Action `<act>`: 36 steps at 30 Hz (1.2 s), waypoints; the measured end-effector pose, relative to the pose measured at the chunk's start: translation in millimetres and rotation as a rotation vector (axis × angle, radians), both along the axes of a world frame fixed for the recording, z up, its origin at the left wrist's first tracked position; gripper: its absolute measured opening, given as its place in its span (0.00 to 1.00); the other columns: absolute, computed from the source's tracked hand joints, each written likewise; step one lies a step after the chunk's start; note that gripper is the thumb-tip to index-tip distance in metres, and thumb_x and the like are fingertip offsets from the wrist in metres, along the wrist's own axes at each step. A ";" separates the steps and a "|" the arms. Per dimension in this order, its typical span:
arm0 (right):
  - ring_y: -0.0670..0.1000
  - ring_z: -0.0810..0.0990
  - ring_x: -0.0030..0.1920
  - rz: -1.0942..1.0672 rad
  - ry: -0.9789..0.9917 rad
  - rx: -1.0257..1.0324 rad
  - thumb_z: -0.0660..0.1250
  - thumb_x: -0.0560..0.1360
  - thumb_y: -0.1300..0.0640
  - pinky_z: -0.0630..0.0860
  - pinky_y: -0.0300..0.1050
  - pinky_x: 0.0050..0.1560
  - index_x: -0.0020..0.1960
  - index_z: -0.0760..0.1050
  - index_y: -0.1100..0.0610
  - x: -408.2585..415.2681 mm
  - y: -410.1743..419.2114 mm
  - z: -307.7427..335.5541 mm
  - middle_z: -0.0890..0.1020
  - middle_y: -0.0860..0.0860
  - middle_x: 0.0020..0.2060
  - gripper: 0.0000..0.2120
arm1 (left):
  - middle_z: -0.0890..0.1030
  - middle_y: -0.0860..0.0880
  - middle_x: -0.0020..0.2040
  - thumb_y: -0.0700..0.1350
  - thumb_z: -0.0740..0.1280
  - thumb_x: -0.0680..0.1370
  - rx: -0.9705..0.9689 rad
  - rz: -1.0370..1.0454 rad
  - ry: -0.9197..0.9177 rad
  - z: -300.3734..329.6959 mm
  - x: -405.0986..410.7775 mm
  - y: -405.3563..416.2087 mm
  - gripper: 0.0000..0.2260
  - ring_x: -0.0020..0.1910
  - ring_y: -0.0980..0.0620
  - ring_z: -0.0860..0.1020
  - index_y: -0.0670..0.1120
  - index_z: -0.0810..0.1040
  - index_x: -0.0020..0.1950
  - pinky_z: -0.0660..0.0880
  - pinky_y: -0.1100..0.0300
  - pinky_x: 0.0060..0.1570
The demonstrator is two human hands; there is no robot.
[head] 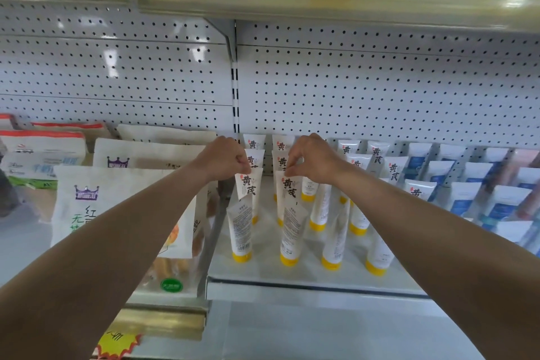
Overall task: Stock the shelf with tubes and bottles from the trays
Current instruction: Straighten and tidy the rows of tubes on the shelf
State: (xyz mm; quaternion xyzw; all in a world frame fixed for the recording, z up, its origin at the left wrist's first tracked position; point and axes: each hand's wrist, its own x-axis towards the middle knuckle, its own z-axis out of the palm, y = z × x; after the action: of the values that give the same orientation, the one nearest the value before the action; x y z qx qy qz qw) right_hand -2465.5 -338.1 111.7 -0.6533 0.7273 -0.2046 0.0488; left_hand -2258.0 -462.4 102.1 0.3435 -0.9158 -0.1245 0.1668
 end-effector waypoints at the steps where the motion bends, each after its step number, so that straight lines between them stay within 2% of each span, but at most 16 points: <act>1: 0.44 0.69 0.55 -0.003 0.003 0.000 0.80 0.68 0.47 0.74 0.54 0.62 0.35 0.78 0.40 1.1 -1.1 0.2 0.77 0.46 0.54 0.11 | 0.85 0.54 0.43 0.48 0.77 0.72 0.002 0.000 0.000 0.1 0.3 0.7 0.05 0.45 0.55 0.82 0.46 0.87 0.42 0.79 0.49 0.52; 4: 0.45 0.71 0.55 -0.011 0.000 -0.007 0.80 0.68 0.48 0.74 0.54 0.61 0.34 0.76 0.39 3.1 -3.8 -0.2 0.77 0.47 0.54 0.13 | 0.86 0.53 0.44 0.47 0.77 0.72 0.012 -0.002 0.012 0.7 1.0 2.0 0.05 0.46 0.55 0.82 0.47 0.87 0.42 0.79 0.50 0.52; 12: 0.44 0.70 0.54 -0.004 -0.022 -0.029 0.80 0.67 0.48 0.74 0.52 0.61 0.36 0.79 0.41 -0.6 -5.2 -1.8 0.78 0.45 0.51 0.10 | 0.86 0.51 0.46 0.46 0.77 0.73 0.052 -0.003 0.023 4.7 1.9 6.5 0.05 0.47 0.54 0.82 0.46 0.86 0.43 0.78 0.54 0.52; 16: 0.44 0.70 0.54 -0.016 -0.042 -0.024 0.80 0.67 0.46 0.74 0.52 0.61 0.36 0.78 0.38 -1.4 -6.0 -4.7 0.79 0.47 0.53 0.10 | 0.85 0.53 0.45 0.46 0.77 0.73 0.090 -0.005 0.005 6.4 2.2 4.5 0.05 0.46 0.57 0.81 0.50 0.83 0.38 0.73 0.63 0.44; 21: 0.44 0.66 0.56 -0.003 -0.039 -0.034 0.79 0.70 0.48 0.72 0.51 0.63 0.42 0.83 0.46 -2.6 -3.5 -4.9 0.78 0.45 0.51 0.05 | 0.83 0.57 0.43 0.46 0.76 0.73 0.144 -0.011 0.006 5.9 5.4 4.3 0.04 0.42 0.64 0.78 0.46 0.85 0.45 0.70 0.68 0.41; 27: 0.47 0.68 0.60 -0.003 -0.042 -0.021 0.78 0.70 0.48 0.71 0.52 0.64 0.44 0.85 0.47 -3.8 -3.5 -6.2 0.79 0.45 0.52 0.06 | 0.84 0.55 0.44 0.47 0.76 0.74 0.185 -0.017 0.027 4.6 7.4 7.6 0.06 0.45 0.58 0.81 0.46 0.85 0.47 0.75 0.62 0.46; 36: 0.44 0.66 0.57 0.003 -0.055 -0.020 0.78 0.70 0.48 0.71 0.48 0.63 0.43 0.83 0.46 -2.3 -0.2 -4.6 0.78 0.45 0.53 0.05 | 0.84 0.55 0.42 0.50 0.77 0.72 0.182 -0.003 0.034 2.4 8.4 10.2 0.07 0.43 0.58 0.81 0.48 0.85 0.46 0.72 0.63 0.41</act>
State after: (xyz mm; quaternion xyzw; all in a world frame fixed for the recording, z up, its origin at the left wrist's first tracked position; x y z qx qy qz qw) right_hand -2467.7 -338.3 107.2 -0.6490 0.7226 -0.2297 0.0627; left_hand -2249.6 -452.2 104.5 0.3539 -0.8982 -0.2131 0.1504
